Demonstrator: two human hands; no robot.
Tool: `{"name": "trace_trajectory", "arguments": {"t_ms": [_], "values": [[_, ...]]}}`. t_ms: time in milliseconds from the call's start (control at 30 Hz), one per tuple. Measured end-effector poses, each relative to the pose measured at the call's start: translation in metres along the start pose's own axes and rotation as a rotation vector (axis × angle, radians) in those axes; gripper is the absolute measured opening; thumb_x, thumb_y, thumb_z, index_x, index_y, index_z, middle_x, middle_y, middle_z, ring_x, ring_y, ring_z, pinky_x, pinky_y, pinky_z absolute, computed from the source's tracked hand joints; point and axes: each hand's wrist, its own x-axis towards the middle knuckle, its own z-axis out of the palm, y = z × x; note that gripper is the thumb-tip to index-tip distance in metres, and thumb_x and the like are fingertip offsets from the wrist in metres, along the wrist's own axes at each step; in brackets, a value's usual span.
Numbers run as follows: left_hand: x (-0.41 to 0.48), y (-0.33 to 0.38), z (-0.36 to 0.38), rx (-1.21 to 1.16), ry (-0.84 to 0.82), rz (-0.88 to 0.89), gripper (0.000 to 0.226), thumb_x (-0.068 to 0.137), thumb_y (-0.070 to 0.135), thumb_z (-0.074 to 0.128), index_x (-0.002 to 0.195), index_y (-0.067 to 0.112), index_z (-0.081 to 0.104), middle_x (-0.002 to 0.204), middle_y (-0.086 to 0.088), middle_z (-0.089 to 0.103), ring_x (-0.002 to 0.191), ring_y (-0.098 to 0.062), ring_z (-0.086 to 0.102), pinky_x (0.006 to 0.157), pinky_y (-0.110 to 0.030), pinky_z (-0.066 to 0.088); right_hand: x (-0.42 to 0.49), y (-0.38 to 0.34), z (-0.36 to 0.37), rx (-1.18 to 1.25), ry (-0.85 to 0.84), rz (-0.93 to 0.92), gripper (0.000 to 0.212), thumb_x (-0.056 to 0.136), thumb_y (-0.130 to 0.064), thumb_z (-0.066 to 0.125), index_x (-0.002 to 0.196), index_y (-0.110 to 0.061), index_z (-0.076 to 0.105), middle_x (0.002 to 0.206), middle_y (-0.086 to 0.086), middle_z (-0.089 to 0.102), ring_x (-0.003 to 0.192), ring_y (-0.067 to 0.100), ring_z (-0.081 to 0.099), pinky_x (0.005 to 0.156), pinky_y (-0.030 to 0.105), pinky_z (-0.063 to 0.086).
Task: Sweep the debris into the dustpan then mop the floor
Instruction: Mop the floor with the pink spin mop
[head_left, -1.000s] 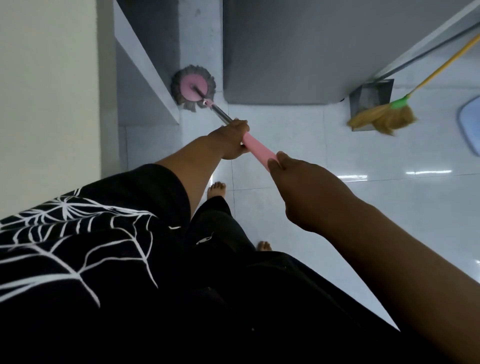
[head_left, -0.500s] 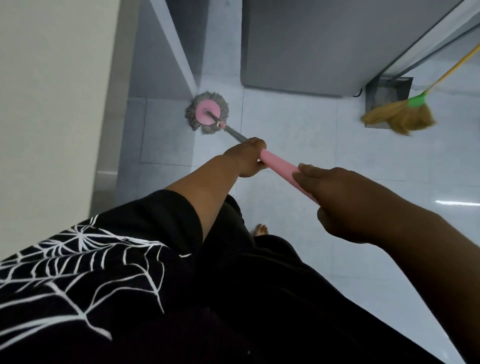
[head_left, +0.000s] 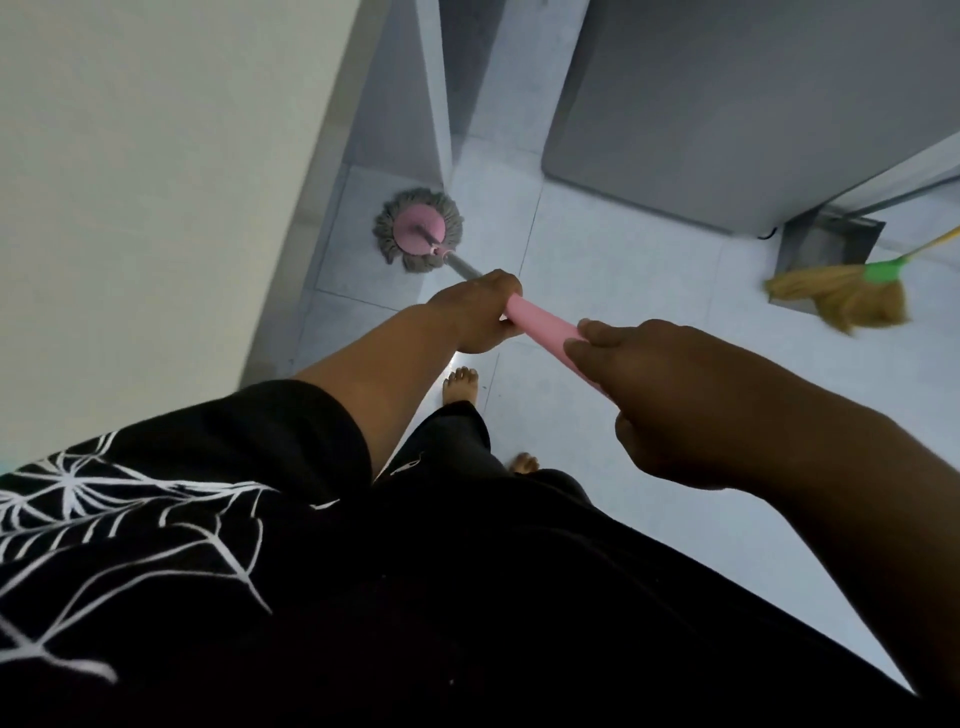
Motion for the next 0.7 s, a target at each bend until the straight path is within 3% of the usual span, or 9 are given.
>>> {"name": "trace_trajectory", "arguments": {"t_ms": [67, 200, 367, 533, 700], "values": [[-0.005, -0.011, -0.001, 0.006, 0.000, -0.049, 0.039, 0.091, 0.038, 0.060, 0.121, 0.018, 0.045, 0.125, -0.003, 0.053, 0.101, -0.024, 0.060, 0.086, -0.045, 0.052, 0.010, 0.000, 0.002, 0.011, 0.015, -0.031, 0.063, 0.086, -0.009, 0.058, 0.146, -0.014, 0.037, 0.140, 0.005, 0.049, 0.097, 0.021, 0.060, 0.076, 0.024, 0.049], [-0.002, -0.036, -0.005, -0.060, 0.022, -0.165, 0.041, 0.092, 0.032, 0.061, 0.125, 0.013, 0.044, 0.129, -0.007, 0.052, 0.106, -0.028, 0.059, 0.089, -0.046, 0.050, 0.044, -0.002, 0.011, -0.019, 0.045, -0.080, 0.054, 0.086, -0.006, 0.054, 0.139, -0.010, 0.043, 0.131, 0.007, 0.052, 0.083, 0.022, 0.058, 0.054, 0.022, 0.033], [0.015, -0.071, -0.015, -0.099, 0.091, -0.252, 0.042, 0.093, 0.029, 0.061, 0.125, 0.009, 0.043, 0.127, -0.015, 0.055, 0.110, -0.032, 0.059, 0.092, -0.043, 0.050, 0.094, -0.001, 0.009, -0.050, 0.078, -0.121, 0.044, 0.083, -0.004, 0.056, 0.127, -0.005, 0.051, 0.115, 0.010, 0.055, 0.073, 0.025, 0.057, 0.051, 0.027, 0.032], [0.036, -0.104, -0.032, -0.089, 0.084, -0.315, 0.043, 0.092, 0.023, 0.063, 0.125, 0.007, 0.041, 0.127, -0.018, 0.053, 0.111, -0.036, 0.058, 0.091, -0.043, 0.049, 0.138, -0.001, 0.009, -0.052, 0.126, -0.133, 0.054, 0.086, -0.005, 0.057, 0.138, -0.003, 0.044, 0.134, 0.017, 0.050, 0.094, 0.030, 0.061, 0.064, 0.030, 0.042], [0.053, -0.112, -0.046, -0.038, 0.020, -0.368, 0.052, 0.090, 0.022, 0.066, 0.131, 0.006, 0.039, 0.134, -0.020, 0.049, 0.116, -0.039, 0.056, 0.097, -0.048, 0.047, 0.156, 0.005, 0.011, -0.066, 0.132, -0.161, 0.054, 0.087, -0.001, 0.055, 0.139, 0.003, 0.043, 0.137, 0.022, 0.048, 0.102, 0.033, 0.060, 0.072, 0.034, 0.047]]}}
